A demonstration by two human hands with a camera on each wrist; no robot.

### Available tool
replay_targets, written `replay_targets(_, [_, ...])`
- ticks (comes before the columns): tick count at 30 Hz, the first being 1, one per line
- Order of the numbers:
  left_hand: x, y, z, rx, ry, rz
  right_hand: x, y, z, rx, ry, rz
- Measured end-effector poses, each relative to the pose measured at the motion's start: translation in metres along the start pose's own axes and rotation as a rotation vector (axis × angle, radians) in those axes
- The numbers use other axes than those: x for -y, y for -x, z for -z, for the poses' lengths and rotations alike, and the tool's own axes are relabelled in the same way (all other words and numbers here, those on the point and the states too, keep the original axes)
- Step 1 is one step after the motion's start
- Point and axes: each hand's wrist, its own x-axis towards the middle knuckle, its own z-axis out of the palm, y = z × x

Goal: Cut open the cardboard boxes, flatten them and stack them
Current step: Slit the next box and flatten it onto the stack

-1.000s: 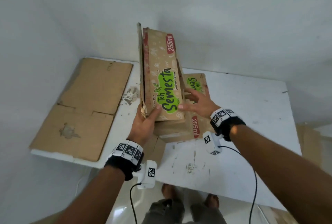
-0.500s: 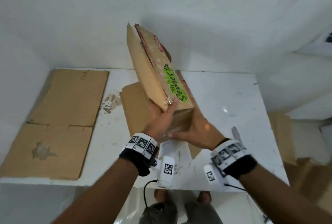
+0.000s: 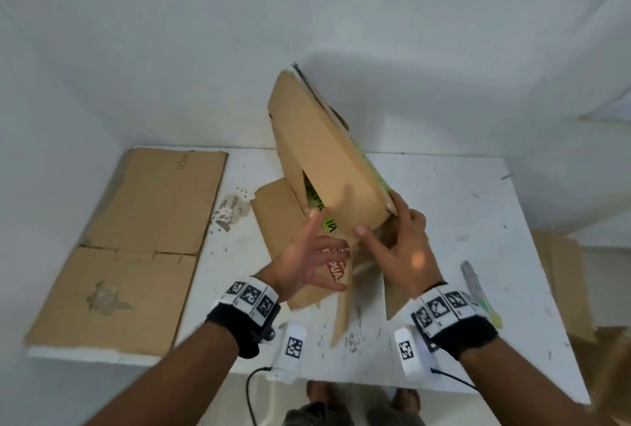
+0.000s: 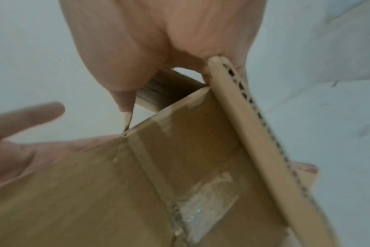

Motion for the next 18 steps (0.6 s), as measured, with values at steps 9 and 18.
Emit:
replay_targets(9, [-0.065,-0.106,0.073,-0.693,-0.992,-0.121,-0.026,0.009,0.031,0.027,-0.099,0.023])
replay_targets(18, [-0.084,-0.092,0.147,-0.700,-0.730,-0.263,-0.058,0.000,0.079,0.075,-0.107,0.037])
